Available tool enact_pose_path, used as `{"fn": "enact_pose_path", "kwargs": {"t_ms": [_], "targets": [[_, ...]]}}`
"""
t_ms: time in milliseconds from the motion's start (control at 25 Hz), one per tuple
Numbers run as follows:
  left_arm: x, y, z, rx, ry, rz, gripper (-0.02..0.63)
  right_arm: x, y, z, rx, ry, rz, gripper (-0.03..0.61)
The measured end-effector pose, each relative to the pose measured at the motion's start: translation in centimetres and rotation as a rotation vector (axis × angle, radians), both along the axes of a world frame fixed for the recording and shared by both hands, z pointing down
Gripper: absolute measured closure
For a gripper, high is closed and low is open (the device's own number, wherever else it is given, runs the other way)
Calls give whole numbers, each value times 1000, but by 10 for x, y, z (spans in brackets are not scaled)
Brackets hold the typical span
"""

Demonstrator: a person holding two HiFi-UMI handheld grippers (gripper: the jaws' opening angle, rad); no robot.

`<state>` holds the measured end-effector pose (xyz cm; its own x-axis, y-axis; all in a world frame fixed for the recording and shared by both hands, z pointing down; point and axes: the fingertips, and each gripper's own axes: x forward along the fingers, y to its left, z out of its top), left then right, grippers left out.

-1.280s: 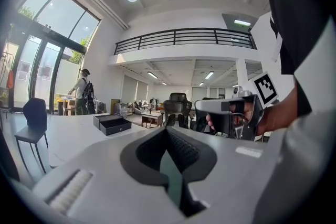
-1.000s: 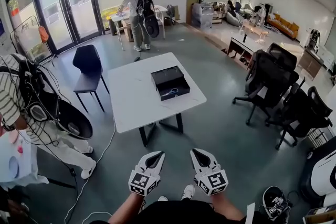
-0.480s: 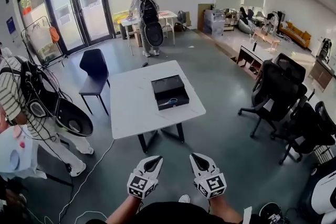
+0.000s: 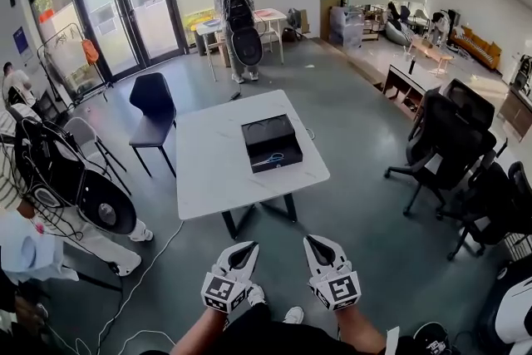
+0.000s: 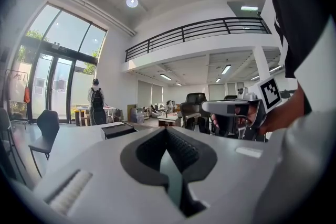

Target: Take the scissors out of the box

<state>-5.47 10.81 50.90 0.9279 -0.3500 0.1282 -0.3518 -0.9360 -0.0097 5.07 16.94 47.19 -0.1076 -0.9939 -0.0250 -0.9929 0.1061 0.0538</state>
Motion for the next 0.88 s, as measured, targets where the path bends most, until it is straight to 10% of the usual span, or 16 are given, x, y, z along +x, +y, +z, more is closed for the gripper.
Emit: {"fn": "enact_pose_path", "kwargs": {"t_ms": [880], "targets": [[-8,-97,-8,-20,32,3,604,-6,-102,-13,-14,23,7,571]]}}
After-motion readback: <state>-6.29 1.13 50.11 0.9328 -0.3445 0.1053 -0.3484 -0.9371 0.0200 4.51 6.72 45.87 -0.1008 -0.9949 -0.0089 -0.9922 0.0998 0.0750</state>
